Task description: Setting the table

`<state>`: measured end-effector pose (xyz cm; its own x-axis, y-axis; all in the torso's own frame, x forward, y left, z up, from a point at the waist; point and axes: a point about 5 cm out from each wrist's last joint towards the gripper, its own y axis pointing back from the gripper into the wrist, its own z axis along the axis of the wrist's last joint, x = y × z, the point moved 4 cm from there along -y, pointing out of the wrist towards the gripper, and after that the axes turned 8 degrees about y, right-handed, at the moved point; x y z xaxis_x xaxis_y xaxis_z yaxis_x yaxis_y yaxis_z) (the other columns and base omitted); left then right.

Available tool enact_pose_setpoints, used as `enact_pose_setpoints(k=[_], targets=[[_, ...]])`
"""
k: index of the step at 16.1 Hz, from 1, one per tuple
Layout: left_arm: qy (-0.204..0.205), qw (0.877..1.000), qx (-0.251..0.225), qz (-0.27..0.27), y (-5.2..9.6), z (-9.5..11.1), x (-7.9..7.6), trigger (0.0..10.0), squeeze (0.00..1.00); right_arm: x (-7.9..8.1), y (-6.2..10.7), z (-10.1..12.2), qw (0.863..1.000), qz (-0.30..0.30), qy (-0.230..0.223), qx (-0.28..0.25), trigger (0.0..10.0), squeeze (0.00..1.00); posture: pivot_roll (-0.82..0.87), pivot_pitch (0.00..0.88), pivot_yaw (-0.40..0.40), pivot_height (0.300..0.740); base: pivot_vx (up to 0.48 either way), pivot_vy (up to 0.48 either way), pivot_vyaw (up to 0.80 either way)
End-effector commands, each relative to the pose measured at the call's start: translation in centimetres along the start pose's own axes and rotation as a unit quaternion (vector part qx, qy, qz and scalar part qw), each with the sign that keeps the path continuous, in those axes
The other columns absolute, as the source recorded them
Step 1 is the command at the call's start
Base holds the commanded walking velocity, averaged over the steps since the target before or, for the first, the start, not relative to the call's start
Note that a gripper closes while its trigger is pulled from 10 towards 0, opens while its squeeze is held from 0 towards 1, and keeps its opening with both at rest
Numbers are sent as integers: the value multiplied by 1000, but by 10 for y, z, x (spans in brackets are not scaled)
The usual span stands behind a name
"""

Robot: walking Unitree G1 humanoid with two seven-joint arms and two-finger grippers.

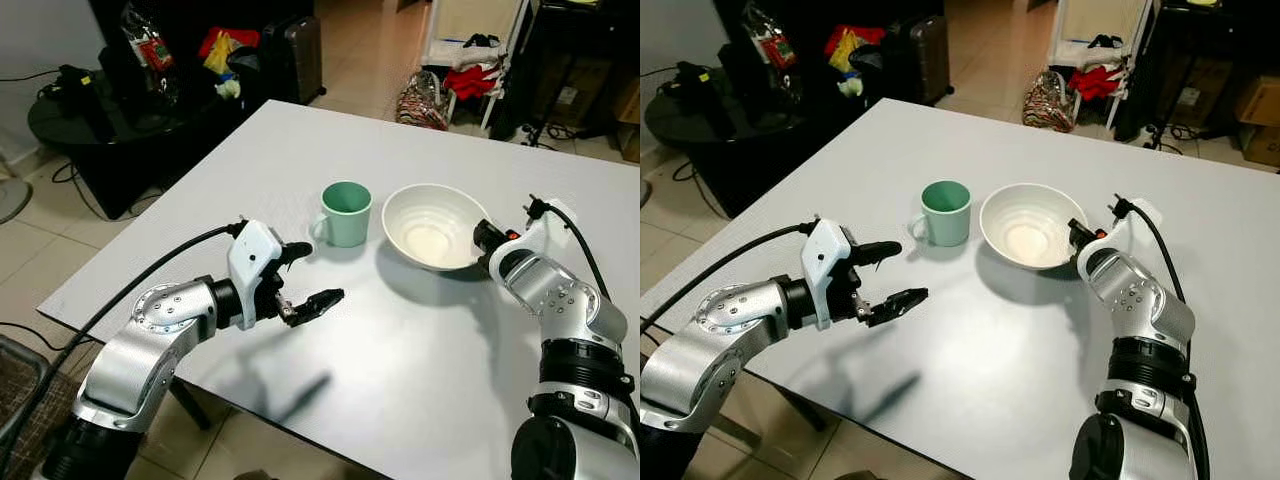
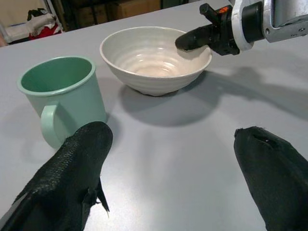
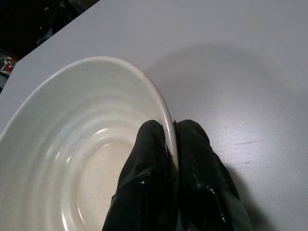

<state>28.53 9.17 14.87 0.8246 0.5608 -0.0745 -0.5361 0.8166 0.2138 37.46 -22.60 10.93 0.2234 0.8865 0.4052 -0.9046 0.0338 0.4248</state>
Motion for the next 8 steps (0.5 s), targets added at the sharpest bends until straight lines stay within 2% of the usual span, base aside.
enact_pose_setpoints(k=[1, 2, 3, 4, 8], targets=[[-6, 1000, 2, -2, 1, 2, -2, 10000, 0, 6, -2, 11, 1000, 8, 1, -17, 10000, 239, -7, 0, 34, 740, 0, 0, 0], [-6, 1000, 2, -2, 1, 2, -2, 10000, 0, 5, -3, 11, 1000, 7, 0, -14, 10000, 333, -8, 0, 35, 740, 0, 0, 0], [-7, 1000, 2, -2, 1, 2, -2, 10000, 0, 3, -3, 10, 1000, 1, 6, -11, 10000, 592, -8, 0, 36, 740, 0, 0, 0], [-10, 1000, 3, -1, 1, 2, -1, 10000, 0, 4, -2, 10, 1000, 2, 3, -11, 10000, 1000, -8, 0, 37, 740, 0, 0, 0], [-12, 1000, 3, 6, 1, 2, 3, 10000, 0, 2, 7, 20, 1000, 1, -4, -24, 10000, 1000, -14, 0, 48, 740, 0, 0, 0]])
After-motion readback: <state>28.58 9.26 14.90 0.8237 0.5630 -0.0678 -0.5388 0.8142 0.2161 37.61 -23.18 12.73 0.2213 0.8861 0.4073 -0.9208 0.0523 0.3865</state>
